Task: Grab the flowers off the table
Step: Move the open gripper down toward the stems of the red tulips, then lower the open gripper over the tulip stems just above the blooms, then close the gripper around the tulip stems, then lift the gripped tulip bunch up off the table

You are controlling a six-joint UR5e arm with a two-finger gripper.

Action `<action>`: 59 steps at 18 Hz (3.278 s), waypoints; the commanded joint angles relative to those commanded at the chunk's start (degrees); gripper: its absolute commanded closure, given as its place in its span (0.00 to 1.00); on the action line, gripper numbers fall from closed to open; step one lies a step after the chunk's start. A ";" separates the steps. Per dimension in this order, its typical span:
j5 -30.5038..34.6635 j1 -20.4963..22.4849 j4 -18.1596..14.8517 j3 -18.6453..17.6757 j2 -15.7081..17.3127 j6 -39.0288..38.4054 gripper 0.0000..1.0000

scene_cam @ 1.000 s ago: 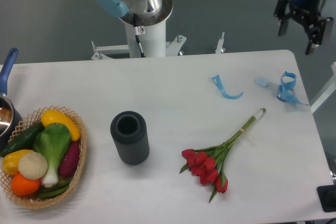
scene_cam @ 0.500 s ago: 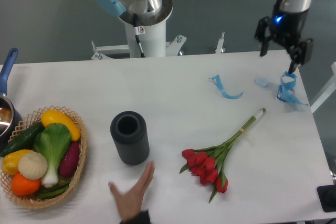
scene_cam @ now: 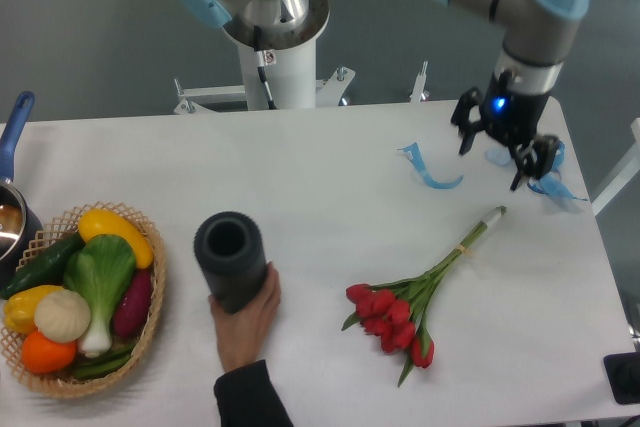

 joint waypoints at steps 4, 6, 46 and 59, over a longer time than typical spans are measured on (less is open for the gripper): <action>0.00 -1.50 2.28 0.18 -3.52 -0.18 0.00; 0.09 -1.59 4.92 0.26 -4.93 -0.10 0.00; 0.18 -5.98 8.27 0.97 -10.74 -13.45 0.87; -26.16 -3.70 8.27 0.70 5.87 -27.33 0.87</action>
